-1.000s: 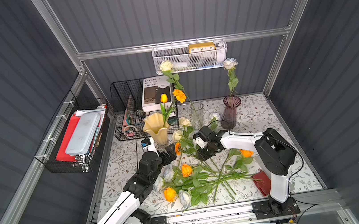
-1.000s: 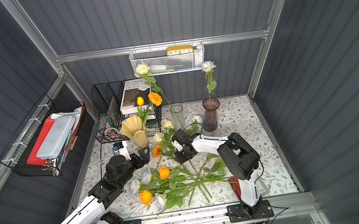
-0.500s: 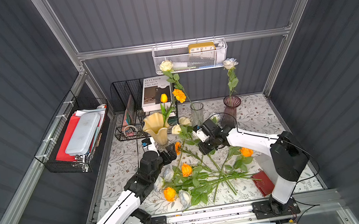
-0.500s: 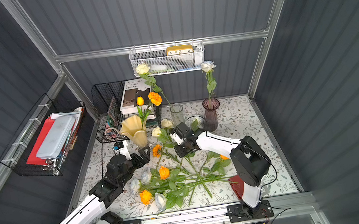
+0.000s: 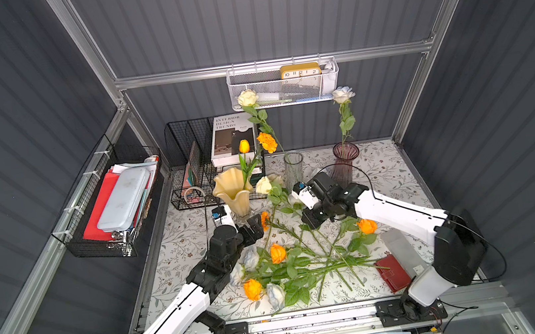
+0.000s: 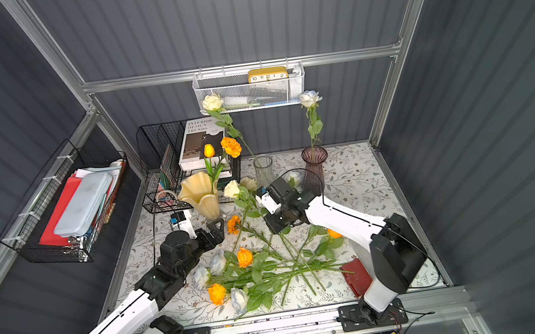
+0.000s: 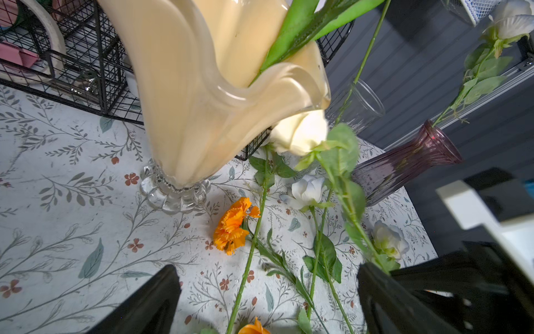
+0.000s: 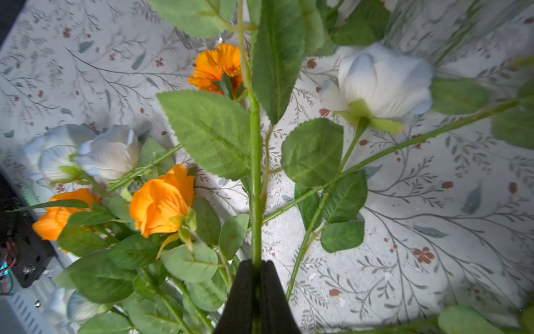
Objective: Arrange the flowers in different vases according to their colors
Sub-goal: Pick up the flower at the center of the board.
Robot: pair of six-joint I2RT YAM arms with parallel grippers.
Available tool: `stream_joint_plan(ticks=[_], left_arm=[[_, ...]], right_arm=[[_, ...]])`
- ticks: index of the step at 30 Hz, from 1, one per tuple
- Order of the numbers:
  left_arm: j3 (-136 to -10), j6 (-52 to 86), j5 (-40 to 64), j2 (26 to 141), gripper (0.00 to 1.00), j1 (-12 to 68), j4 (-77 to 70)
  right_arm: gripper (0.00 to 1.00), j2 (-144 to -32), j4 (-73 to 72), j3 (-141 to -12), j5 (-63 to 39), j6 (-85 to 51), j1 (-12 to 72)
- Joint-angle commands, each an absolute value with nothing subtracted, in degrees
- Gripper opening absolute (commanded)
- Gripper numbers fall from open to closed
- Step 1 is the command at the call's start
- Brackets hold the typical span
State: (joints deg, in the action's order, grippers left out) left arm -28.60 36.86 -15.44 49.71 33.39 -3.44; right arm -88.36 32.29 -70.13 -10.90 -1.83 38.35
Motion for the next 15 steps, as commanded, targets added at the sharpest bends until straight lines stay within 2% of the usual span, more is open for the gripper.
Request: stream_joint_plan(ticks=[1,5,10,15], left_arm=[[-27.33,36.11,-15.23,49.02,0.99,33.22,-4.44],[-26.76,36.13,-15.22,48.53,0.99,33.22,-4.39],[-26.3,36.34,-14.78,48.78,0.99,33.22,-4.96],[-26.02,36.28,-14.54,49.37,0.99,33.23,-5.66]], right_arm=[[0.0,-82.32,36.86,-68.41,-13.43,-0.12,38.6],[0.0,-74.43,39.46,-66.96,-16.78,0.64,38.79],[0.0,-62.86,36.15,-65.33,-21.65,1.01,38.98],[0.0,-55.04,29.52,-67.64,-19.79,0.96,38.97]])
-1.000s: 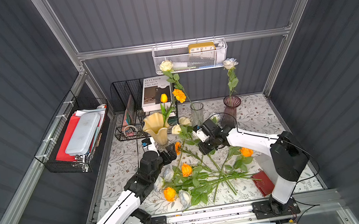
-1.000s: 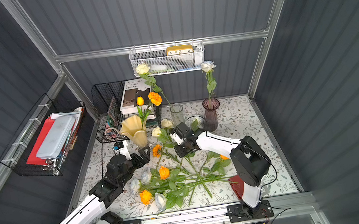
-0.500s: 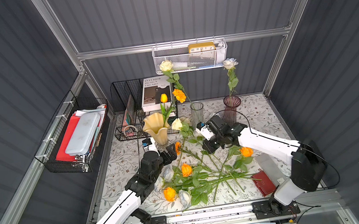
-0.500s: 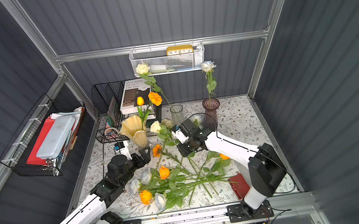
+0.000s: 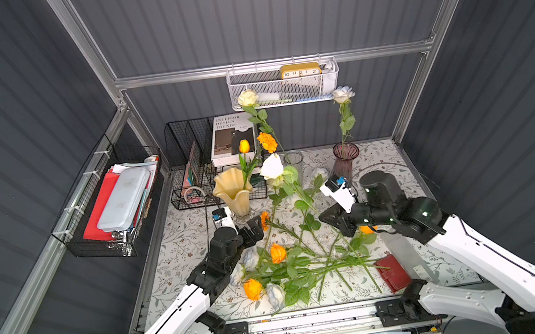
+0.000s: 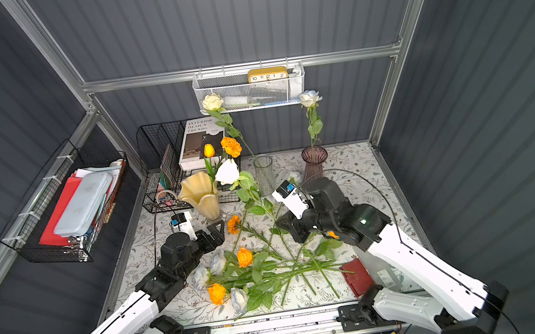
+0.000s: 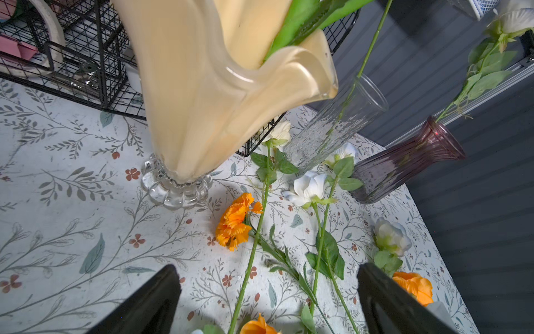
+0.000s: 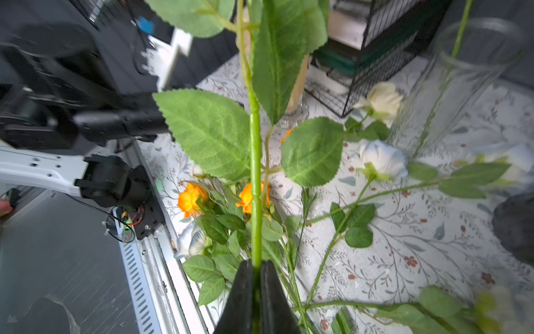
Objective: Arrange the flowers in different vases according to their colors
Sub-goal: Pick up the flower at the center of the board, then insert the flower into the vase.
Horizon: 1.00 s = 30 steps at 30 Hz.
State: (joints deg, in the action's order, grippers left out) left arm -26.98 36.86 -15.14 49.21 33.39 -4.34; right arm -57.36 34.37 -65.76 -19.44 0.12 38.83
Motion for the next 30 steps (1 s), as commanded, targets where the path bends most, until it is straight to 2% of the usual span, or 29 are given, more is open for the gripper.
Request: stream_joint_plan(ticks=[1,2,6,11,16,24,30], left_arm=[[-26.02,36.2,-14.5,49.65,0.99,33.23,-5.78],[-26.02,36.21,-14.44,49.78,0.99,33.19,-5.8],[-25.85,36.25,-14.28,50.38,0.99,33.22,-6.41],[-25.67,36.13,-14.08,51.43,0.99,33.22,-7.55],[-25.51,36.04,-13.96,52.77,0.99,33.22,-8.7],[-25.82,35.38,-13.86,54.71,0.99,33.22,-9.51],[-26.03,35.09,-13.46,55.23,0.99,33.22,-9.78]], right_arm=[[0.0,-54.17,27.69,-68.64,-18.28,1.41,38.97],[0.0,-53.56,26.46,-69.53,-16.47,2.1,39.02],[0.0,-53.26,16.13,-72.94,2.06,7.11,38.44],[0.0,-56.43,-11.39,-69.95,20.47,18.48,35.64],[0.0,-63.49,-24.66,-72.9,23.11,16.83,28.62],[0.0,-74.97,-43.75,-74.82,22.9,12.92,27.16],[0.0,-85.46,-49.51,-80.6,20.94,6.6,27.16]])
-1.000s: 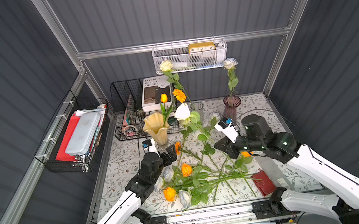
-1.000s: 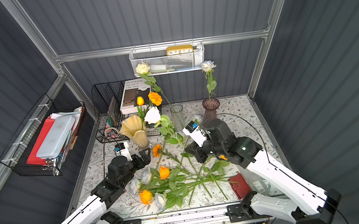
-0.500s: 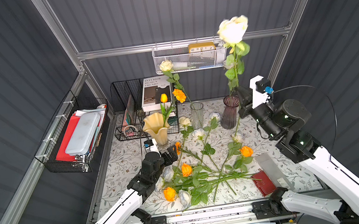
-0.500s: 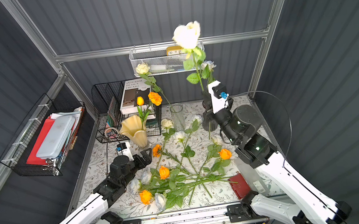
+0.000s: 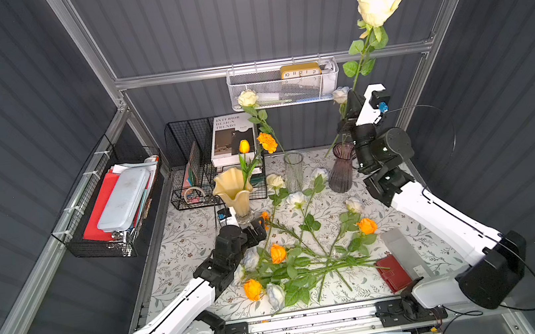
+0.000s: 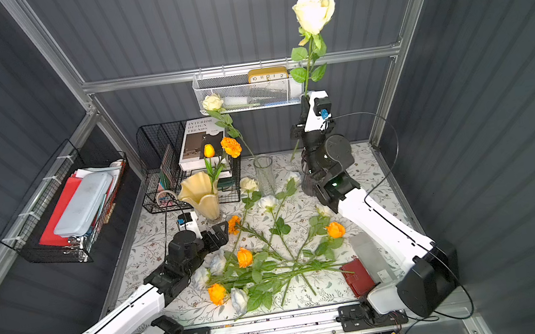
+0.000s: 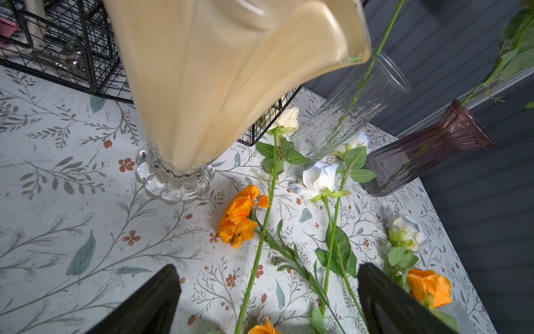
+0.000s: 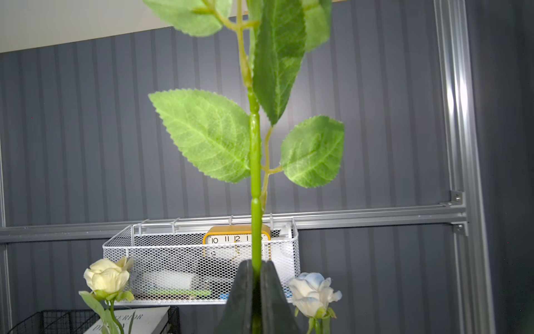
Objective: Arrange the flowers in different vases according to their colors
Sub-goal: Insert the flower into the vase.
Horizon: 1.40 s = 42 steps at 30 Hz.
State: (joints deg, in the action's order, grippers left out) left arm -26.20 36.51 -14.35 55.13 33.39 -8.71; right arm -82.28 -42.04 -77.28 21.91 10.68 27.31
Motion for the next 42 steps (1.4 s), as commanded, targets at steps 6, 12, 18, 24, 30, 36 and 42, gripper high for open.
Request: stream_joint_plan(ticks=[6,12,18,24,30,36,42], left_arm=[[-25.9,34.72,-12.96,55.26,0.99,33.22,-10.05],[-25.99,34.54,-12.7,55.46,0.99,33.22,-10.1],[-25.93,34.54,-12.74,55.2,0.99,33.2,-9.92],[-26.1,34.46,-12.75,55.88,0.99,33.22,-10.03],[-26.27,34.55,-13.01,56.14,0.99,33.22,-9.91],[-26.1,34.81,-13.02,55.63,0.99,33.22,-9.67],[-26.21,34.84,-12.81,55.81,0.99,33.22,-9.66]], right_arm=[[0.0,-96.58,-49.4,-89.12,18.76,2.93,27.25],[0.0,-104.82,-45.84,-95.45,16.09,0.44,27.33],[0.0,-108.07,-44.66,-94.99,15.19,-0.88,27.4],[0.0,-109.54,-43.5,-93.34,13.02,-1.08,27.76],[0.08,-110.5,-44.66,-88.34,12.17,0.53,29.14],[0.86,-106.93,-41.88,-81.82,12.62,3.24,30.82],[0.93,-96.15,-30.29,-74.59,11.91,-0.3,30.85]])
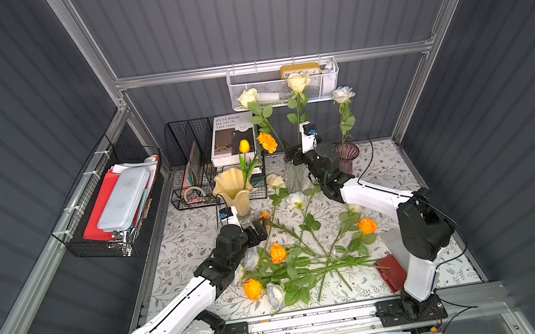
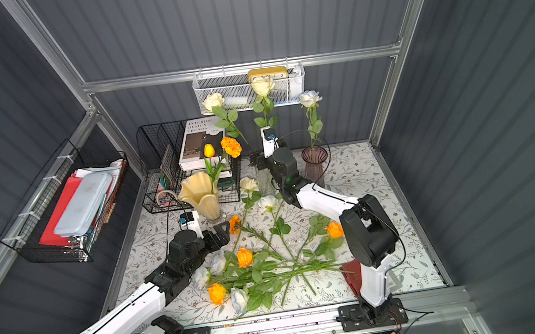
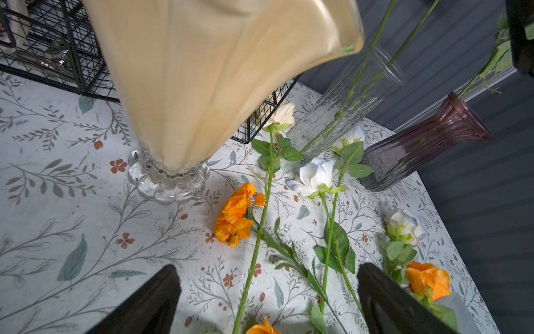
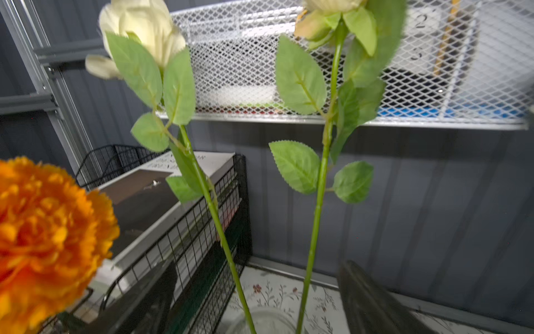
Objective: Arrange the flowers in different vases according to their colors
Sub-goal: Insert the flower into the vase.
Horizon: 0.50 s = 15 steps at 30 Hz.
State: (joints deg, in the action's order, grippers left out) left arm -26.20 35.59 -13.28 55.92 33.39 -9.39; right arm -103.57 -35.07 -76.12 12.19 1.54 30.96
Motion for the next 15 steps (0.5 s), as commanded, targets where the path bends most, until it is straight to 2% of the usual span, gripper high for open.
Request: stream_joint_plan(ticks=[1,6,10,15], left_arm=[[-26.27,34.81,-12.69,55.77,0.99,33.21,-9.73],[-25.91,34.72,-12.67,55.2,0.99,33.18,-9.85],[-25.6,34.72,-12.72,54.34,0.99,33.22,-9.91],[-25.4,34.56,-12.34,53.99,0.99,33.22,-9.97]], right_arm=[[0.93,-94.33,-26.71,-73.79,10.72,-0.89,30.91],[0.94,-86.0,-6.22,-69.82,8.49,-8.9,31.11],[0.87,-83.0,3.49,-66.46,3.49,-14.78,31.13],[0.77,-86.13,12.84,-65.04,-5.47,-24.25,31.26]])
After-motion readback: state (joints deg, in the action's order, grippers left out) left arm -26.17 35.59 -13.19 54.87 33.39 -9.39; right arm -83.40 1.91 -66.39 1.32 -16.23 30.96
